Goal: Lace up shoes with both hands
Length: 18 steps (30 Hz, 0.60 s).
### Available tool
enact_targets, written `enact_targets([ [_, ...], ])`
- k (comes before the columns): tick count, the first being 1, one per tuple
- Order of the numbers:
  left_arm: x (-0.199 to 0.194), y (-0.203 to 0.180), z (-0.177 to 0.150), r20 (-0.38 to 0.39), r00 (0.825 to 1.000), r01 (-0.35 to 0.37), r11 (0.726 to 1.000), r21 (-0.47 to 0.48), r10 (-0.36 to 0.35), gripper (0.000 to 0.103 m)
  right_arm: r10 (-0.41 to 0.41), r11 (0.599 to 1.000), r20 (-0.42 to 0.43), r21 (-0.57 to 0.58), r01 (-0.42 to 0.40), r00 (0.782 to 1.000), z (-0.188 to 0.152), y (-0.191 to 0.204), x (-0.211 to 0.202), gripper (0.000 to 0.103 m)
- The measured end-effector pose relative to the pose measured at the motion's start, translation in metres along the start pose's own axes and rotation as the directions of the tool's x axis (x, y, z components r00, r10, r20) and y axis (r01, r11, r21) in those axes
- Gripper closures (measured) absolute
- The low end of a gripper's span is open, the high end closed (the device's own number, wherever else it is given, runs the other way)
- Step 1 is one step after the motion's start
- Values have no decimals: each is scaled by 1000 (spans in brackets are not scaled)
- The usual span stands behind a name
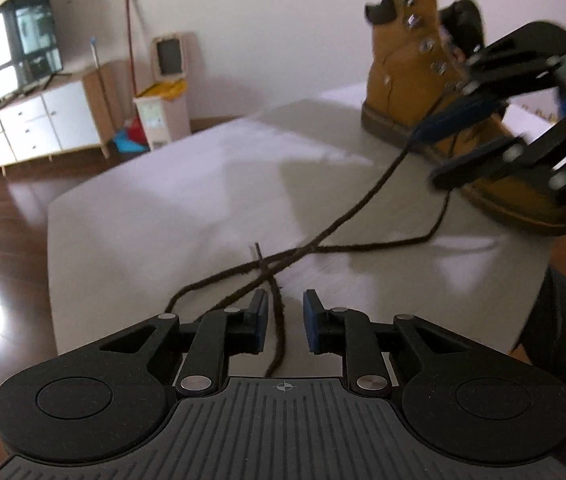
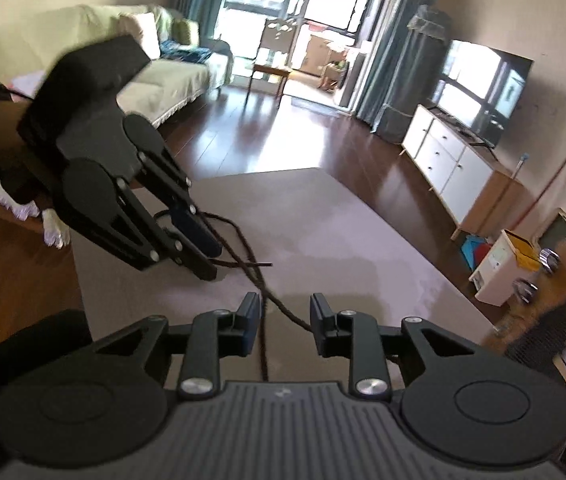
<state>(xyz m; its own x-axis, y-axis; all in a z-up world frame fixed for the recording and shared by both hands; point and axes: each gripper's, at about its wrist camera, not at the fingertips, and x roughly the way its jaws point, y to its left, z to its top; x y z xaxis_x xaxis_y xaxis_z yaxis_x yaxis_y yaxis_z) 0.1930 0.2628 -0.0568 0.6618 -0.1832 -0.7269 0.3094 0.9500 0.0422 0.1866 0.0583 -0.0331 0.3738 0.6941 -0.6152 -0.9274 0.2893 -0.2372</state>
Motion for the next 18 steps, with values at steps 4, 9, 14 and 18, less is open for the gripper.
enact_targets([
  [4, -21, -7, 4, -17, 998, 64, 997, 33, -63, 100, -10, 999, 31, 46, 9, 999, -4, -6, -19, 73],
  [9, -84, -34, 15, 43, 970, 229, 959, 169, -239, 100, -29, 988, 75, 152, 17, 997, -19, -18, -45, 73],
  [14, -126, -60, 48, 181, 953, 181, 934, 308, -245, 100, -103, 960, 120, 272, 67, 987, -46, -32, -78, 73],
  [18, -121, -83, 77, 237, 921, 199, 897, 394, -309, 100, -185, 905, 154, 413, 107, 970, -71, -52, -110, 71],
])
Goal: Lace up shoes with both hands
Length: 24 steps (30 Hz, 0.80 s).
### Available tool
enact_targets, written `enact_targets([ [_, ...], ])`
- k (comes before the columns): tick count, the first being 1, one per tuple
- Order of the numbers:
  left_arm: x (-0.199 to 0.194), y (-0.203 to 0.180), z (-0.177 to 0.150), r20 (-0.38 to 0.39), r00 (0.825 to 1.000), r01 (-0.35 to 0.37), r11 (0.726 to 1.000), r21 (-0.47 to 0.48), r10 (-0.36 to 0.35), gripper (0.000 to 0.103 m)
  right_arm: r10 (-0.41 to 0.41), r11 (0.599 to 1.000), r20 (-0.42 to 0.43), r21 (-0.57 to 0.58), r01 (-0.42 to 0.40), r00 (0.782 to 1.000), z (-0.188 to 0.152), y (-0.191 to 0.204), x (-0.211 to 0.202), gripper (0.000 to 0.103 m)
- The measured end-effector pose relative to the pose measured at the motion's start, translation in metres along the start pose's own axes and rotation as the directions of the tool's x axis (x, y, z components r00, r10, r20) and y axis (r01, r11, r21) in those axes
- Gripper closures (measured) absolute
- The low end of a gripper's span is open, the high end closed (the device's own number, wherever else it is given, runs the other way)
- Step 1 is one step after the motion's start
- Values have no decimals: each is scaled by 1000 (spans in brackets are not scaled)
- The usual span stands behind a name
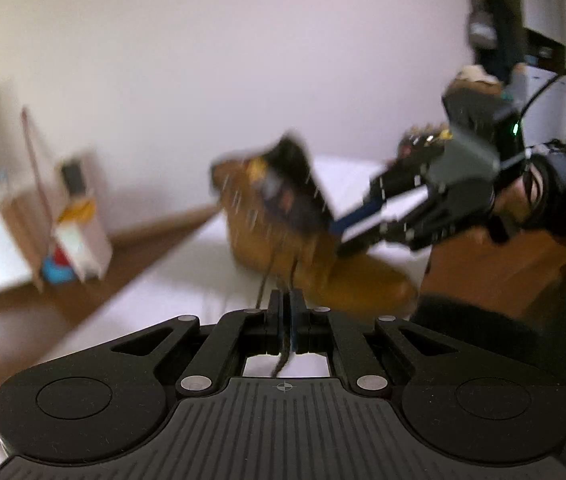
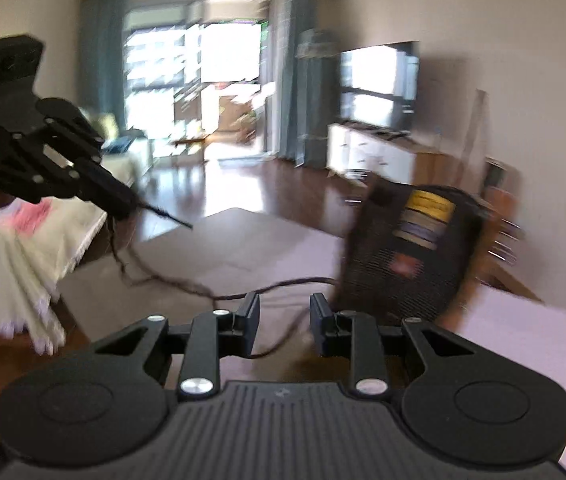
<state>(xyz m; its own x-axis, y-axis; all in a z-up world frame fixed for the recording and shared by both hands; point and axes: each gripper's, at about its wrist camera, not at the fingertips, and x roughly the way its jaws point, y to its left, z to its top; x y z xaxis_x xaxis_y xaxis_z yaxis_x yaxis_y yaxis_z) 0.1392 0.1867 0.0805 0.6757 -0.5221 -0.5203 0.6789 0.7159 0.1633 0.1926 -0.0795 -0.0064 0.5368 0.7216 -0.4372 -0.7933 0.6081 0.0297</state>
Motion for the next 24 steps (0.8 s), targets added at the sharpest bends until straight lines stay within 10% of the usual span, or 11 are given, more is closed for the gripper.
enact_targets([
  [10, 80, -19, 31, -30, 998, 51, 993, 104, -48, 100, -148, 948, 36, 291, 131, 988, -14, -75, -35, 65],
  [24, 143, -24, 47, -148, 987, 84, 977, 197, -55, 100, -14, 834, 6, 552, 9, 1000, -3, -136, 34, 58],
])
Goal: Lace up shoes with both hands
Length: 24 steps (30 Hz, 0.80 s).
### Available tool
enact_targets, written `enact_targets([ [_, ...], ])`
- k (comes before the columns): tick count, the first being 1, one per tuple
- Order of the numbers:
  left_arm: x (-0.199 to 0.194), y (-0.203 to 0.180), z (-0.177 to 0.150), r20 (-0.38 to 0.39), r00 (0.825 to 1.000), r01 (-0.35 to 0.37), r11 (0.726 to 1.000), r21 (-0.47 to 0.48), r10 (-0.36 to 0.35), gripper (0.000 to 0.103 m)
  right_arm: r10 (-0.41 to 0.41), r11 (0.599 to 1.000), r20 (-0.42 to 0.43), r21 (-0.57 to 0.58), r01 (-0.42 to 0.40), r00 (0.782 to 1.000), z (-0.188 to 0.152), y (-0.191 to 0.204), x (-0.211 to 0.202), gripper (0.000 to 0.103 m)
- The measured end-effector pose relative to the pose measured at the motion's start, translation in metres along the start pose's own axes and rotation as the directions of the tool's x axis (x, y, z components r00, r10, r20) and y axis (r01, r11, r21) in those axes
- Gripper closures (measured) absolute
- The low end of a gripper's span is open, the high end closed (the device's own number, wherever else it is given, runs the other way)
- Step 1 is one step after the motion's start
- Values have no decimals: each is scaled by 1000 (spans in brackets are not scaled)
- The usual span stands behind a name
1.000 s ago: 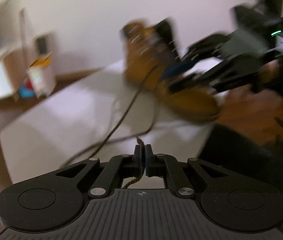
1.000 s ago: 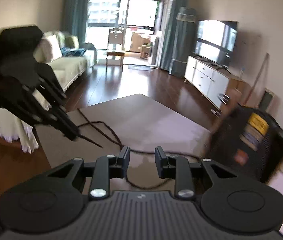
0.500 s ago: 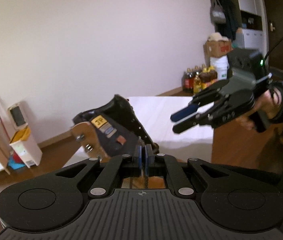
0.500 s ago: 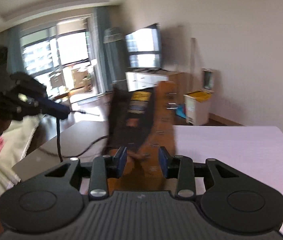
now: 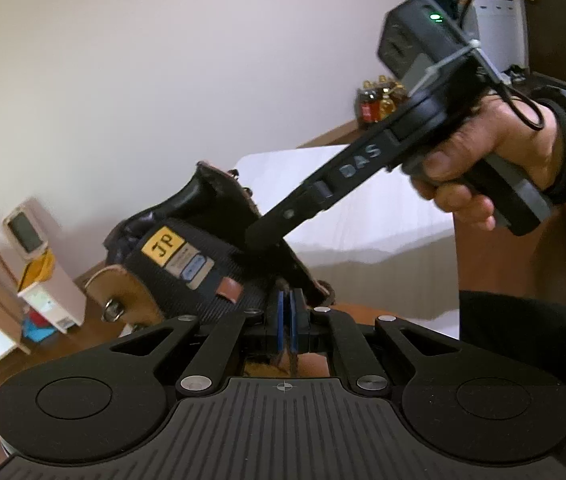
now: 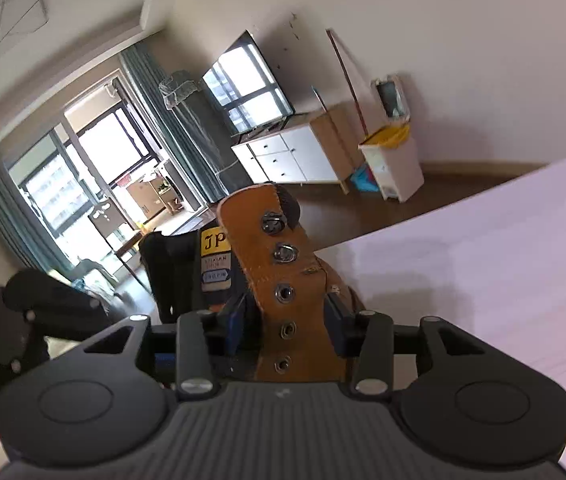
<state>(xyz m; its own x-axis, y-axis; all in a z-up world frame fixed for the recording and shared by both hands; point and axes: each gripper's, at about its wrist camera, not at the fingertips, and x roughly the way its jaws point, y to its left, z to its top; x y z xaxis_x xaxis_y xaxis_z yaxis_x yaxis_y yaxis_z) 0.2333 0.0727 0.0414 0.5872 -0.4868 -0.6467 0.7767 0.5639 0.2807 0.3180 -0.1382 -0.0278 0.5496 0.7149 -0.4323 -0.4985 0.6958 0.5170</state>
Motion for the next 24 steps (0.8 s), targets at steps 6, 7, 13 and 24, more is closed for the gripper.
enact_targets([
  [6, 9, 4, 2, -8, 999, 46, 998, 32, -46, 100, 64, 998, -23, 29, -63, 998, -1, -18, -4, 79],
  [7, 10, 5, 2, -8, 998, 57, 998, 36, -57, 100, 69, 997, -23, 33, -68, 997, -1, -19, -5, 81],
  [13, 12, 13, 3, 3, 991, 130, 991, 35, -130, 100, 93, 995, -20, 43, -92, 995, -4, -27, -13, 84],
  [24, 29, 21, 8, -101, 992, 84, 996, 26, -81, 95, 100, 994, -14, 39, -99, 995, -2, -19, -14, 84],
])
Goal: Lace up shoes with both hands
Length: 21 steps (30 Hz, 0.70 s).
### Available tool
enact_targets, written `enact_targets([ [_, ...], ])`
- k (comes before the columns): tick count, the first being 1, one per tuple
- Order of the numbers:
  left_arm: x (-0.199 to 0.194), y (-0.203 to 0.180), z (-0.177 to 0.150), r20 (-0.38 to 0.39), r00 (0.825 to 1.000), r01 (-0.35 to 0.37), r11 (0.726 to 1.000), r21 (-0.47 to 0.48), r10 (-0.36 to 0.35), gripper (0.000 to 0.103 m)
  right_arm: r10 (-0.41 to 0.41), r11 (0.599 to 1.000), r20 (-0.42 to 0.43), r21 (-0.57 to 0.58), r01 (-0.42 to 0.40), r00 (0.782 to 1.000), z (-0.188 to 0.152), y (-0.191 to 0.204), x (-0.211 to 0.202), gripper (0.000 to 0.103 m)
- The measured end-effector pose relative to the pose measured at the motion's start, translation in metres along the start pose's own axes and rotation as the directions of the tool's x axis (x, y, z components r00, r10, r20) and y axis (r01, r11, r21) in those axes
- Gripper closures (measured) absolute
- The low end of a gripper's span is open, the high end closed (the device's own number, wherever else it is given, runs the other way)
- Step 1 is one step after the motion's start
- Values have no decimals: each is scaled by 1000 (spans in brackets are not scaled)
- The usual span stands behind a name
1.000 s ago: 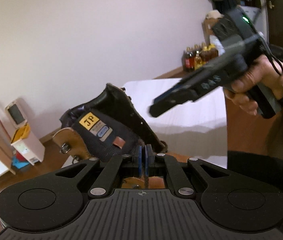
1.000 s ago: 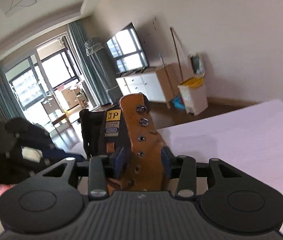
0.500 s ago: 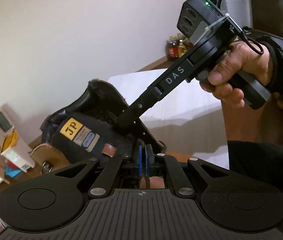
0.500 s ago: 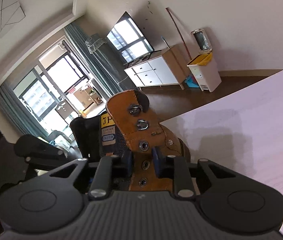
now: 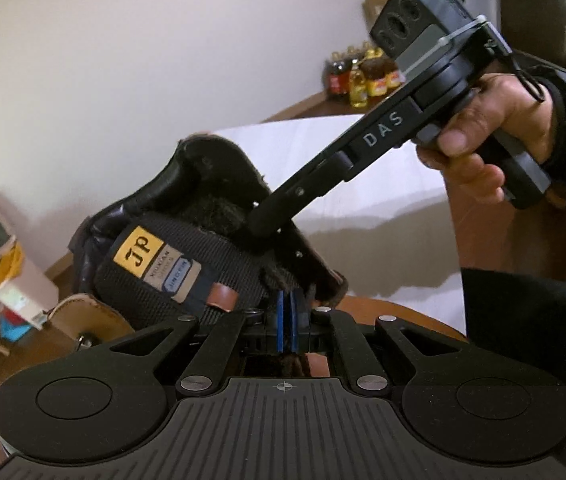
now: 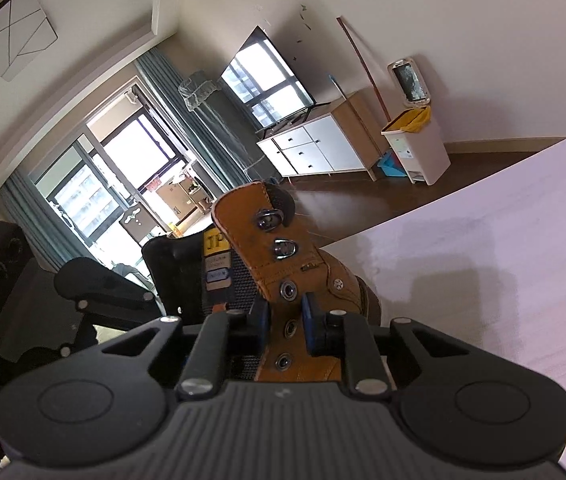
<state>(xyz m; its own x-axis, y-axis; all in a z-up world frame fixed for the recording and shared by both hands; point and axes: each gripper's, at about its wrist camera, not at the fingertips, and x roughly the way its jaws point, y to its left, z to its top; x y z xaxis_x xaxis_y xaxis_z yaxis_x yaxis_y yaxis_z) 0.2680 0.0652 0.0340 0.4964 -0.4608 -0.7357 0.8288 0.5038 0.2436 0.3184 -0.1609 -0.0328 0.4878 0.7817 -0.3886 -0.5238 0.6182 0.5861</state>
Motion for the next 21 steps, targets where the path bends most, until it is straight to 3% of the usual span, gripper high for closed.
enact_targets([
  [7, 1, -9, 9, -38, 997, -62, 997, 56, 64, 93, 3, 1000, 0, -2, -3, 1000, 0, 1, -1, 83],
  [9, 2, -10, 12, -42, 996, -70, 996, 57, 73, 88, 6, 1000, 2, 1, -6, 1000, -1, 1, -1, 83],
  [11, 1, -12, 14, -45, 994, -95, 993, 75, 98, 72, 7, 1000, 3, 3, -7, 1000, -1, 1, -1, 83],
  [21, 9, -24, 19, -55, 987, -142, 977, 157, 152, 73, 17, 1000, 4, 4, -17, 1000, -1, -1, -2, 82],
])
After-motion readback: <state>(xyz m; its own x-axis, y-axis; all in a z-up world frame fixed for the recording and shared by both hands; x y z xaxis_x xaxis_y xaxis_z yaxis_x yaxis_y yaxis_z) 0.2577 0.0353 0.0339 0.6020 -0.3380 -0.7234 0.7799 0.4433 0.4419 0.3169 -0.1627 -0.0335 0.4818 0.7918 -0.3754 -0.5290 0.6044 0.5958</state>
